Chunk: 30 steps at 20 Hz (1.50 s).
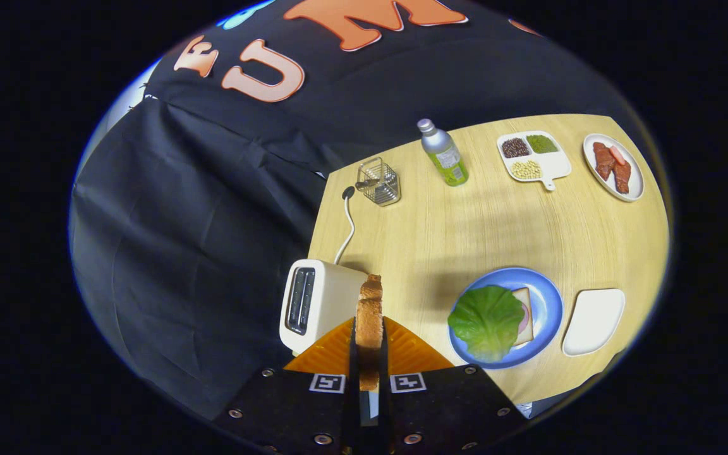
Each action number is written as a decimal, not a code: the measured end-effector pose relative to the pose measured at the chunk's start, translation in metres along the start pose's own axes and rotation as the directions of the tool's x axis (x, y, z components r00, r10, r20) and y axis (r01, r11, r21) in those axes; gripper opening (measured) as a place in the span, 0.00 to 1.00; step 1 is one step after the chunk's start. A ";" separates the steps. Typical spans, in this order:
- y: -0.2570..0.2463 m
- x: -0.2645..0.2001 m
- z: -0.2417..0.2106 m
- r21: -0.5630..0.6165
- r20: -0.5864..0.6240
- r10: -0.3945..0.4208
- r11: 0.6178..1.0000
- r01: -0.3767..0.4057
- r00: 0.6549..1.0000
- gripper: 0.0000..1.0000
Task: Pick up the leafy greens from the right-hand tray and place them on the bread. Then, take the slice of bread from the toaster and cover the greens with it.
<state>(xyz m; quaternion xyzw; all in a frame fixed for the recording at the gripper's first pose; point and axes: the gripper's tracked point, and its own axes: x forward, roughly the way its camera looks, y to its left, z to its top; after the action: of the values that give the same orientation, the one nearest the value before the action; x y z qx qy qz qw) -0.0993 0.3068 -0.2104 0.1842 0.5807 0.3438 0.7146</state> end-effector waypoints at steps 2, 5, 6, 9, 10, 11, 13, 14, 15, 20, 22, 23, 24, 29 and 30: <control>-0.015 0.003 -0.005 0.005 -0.013 0.010 1.000 -0.010 1.000 0.12; -0.034 0.010 -0.014 0.017 -0.038 0.035 0.999 -0.034 0.999 0.12; -0.040 0.013 -0.018 0.024 -0.048 0.042 0.999 -0.041 0.998 0.12; -0.061 0.022 -0.028 0.023 -0.070 0.050 0.999 -0.048 0.996 0.12; -0.068 0.025 -0.031 0.015 -0.074 0.052 0.999 -0.051 0.996 0.12; -0.075 0.029 -0.035 0.010 -0.077 0.051 0.999 -0.050 0.996 0.12; -0.094 0.036 -0.041 0.026 -0.088 0.029 0.999 -0.027 0.996 0.12; -0.102 0.038 -0.042 0.033 -0.089 0.020 0.999 -0.017 0.996 0.11; -0.111 0.041 -0.041 0.034 -0.083 0.019 0.999 -0.016 0.996 0.12; -0.144 0.063 -0.051 0.014 -0.081 -0.003 1.000 0.004 0.997 0.11; -0.157 0.069 -0.056 -0.002 -0.084 -0.027 1.000 0.027 0.996 0.12; -0.164 0.069 -0.057 -0.009 -0.084 -0.040 0.999 0.040 0.996 0.12; -0.170 0.070 -0.056 -0.018 -0.079 -0.056 0.998 0.054 0.995 0.12; -0.196 0.070 -0.053 -0.040 -0.061 -0.136 0.990 0.134 0.989 0.18; -0.202 0.068 -0.052 -0.060 -0.049 -0.165 0.985 0.163 0.985 0.21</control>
<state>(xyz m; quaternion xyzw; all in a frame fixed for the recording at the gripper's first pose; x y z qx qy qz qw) -0.0872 0.2070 -0.4058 0.1067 0.6030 0.3045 0.7296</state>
